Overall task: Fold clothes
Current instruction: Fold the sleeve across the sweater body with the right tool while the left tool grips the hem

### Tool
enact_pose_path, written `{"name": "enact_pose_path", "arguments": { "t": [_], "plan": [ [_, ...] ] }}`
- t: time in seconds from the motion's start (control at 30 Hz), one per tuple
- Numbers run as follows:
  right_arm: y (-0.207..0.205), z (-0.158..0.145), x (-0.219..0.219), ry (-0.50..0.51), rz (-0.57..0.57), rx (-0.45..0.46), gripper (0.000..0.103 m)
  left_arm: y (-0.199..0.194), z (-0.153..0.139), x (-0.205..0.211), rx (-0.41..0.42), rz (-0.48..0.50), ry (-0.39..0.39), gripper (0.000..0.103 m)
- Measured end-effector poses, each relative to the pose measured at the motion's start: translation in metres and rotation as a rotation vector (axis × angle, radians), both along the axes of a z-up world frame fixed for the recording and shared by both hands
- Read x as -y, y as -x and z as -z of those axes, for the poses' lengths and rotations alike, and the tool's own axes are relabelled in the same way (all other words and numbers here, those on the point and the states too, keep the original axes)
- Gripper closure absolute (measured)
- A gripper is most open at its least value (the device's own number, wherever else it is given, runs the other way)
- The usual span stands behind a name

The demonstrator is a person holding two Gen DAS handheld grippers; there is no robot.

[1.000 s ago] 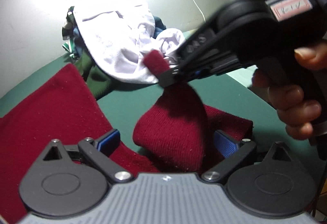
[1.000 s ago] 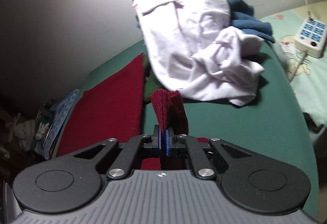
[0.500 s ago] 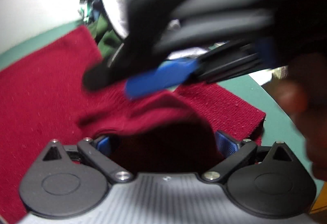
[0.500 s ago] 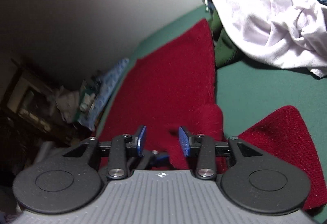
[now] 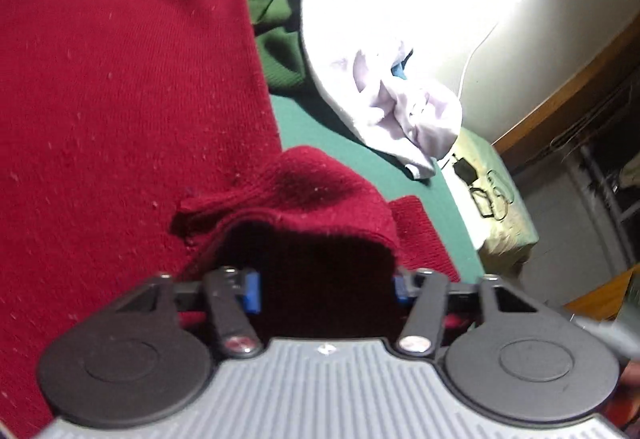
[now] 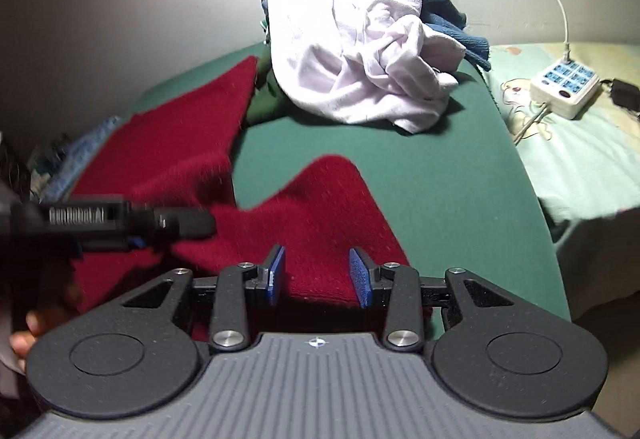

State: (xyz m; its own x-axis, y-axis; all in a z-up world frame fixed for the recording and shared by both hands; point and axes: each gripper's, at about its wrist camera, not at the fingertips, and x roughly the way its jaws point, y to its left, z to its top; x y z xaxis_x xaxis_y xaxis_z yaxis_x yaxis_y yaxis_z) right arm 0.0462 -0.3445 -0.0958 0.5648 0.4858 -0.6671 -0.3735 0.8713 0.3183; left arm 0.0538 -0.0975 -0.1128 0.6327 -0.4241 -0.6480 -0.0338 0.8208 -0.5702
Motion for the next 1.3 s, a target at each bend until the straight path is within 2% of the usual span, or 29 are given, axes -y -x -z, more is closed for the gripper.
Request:
{"name": "enact_pose_path", "arguments": {
  "t": [0.03,0.1,0.13,0.17,0.23,0.4,0.43,0.47,0.5,0.53,0.57,0.7,0.8,1.0,1.13,1.3],
  "plan": [
    [0.005,0.001,-0.001,0.020,-0.004,0.013,0.064,0.003,0.000,0.000,-0.007,-0.004,0.026,0.048],
    [0.011,0.001,-0.006,0.048,-0.019,0.040,0.064,0.008,0.000,-0.005,-0.010,-0.007,0.096,0.033],
    [0.012,0.002,-0.008,0.059,-0.034,0.057,0.064,0.010,0.001,-0.008,-0.011,-0.009,0.136,0.018],
    [0.013,0.002,-0.011,0.072,-0.049,0.072,0.064,0.011,0.002,-0.012,-0.018,-0.019,0.174,0.009],
    [0.015,0.006,-0.015,0.113,-0.080,0.088,0.064,0.011,0.003,-0.017,-0.025,-0.043,0.211,0.009],
    [0.022,0.013,-0.019,0.164,-0.119,0.102,0.064,0.003,0.005,-0.021,-0.052,-0.086,0.210,0.018],
    [0.023,0.014,-0.020,0.175,-0.125,0.109,0.064,0.002,0.005,-0.023,-0.053,-0.100,0.209,0.024],
    [0.024,0.014,-0.021,0.185,-0.131,0.116,0.064,0.002,0.004,-0.024,-0.052,-0.114,0.207,0.036],
    [0.025,0.014,-0.022,0.194,-0.133,0.121,0.064,0.001,0.003,-0.026,-0.051,-0.129,0.204,0.043],
    [0.026,0.014,-0.023,0.203,-0.134,0.127,0.064,0.001,0.003,-0.028,-0.049,-0.143,0.202,0.060],
    [0.026,0.014,-0.025,0.211,-0.135,0.132,0.064,0.001,0.001,-0.029,-0.045,-0.148,0.203,0.073],
    [0.033,0.017,-0.029,0.235,-0.137,0.169,0.062,0.003,-0.002,-0.030,-0.041,-0.164,0.184,0.095],
    [0.038,0.019,-0.031,0.244,-0.131,0.198,0.061,0.009,-0.013,-0.024,0.000,-0.167,0.110,0.095],
    [0.038,0.011,-0.026,0.153,-0.045,0.187,0.060,0.025,-0.051,-0.015,0.137,-0.123,-0.111,0.096],
    [0.044,-0.004,-0.029,0.113,-0.006,0.230,0.060,0.033,-0.080,-0.024,0.223,-0.132,-0.237,0.096],
    [0.058,-0.019,-0.034,0.070,0.065,0.218,0.058,0.049,-0.119,-0.054,0.328,-0.130,-0.292,0.096]
  ]
}}
